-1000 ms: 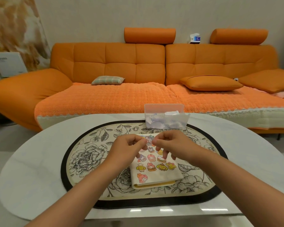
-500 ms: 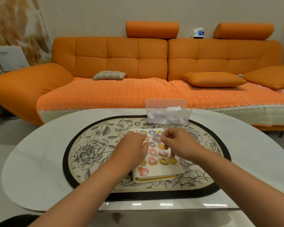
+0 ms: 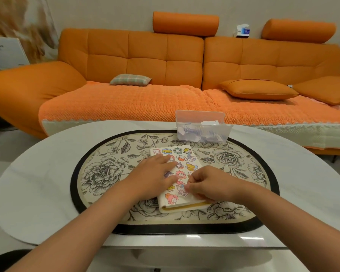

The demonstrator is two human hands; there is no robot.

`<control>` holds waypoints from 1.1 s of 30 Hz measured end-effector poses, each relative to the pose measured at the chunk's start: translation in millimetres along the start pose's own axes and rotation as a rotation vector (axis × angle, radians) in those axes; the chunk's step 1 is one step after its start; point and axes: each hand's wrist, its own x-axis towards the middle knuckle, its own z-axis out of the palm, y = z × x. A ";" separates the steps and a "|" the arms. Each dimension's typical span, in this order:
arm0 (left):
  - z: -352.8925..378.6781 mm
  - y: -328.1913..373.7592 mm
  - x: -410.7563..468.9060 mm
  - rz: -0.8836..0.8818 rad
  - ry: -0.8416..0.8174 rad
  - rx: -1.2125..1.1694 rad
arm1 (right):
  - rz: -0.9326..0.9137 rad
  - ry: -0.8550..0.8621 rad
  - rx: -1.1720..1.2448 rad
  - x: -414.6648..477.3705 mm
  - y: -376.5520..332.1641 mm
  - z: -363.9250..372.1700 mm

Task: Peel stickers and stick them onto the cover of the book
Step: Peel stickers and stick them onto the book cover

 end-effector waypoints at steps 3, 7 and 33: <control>2.1 -1.6 -1.0 0.012 -0.011 -0.021 | 0.042 0.014 0.013 -0.3 0.9 0.4; 3.6 -1.9 -2.9 0.029 -0.021 -0.035 | 0.051 0.018 -0.041 -1.4 2.5 1.4; 19.4 5.0 -12.0 0.123 0.148 -0.073 | 0.018 0.343 -0.643 -16.1 0.1 7.7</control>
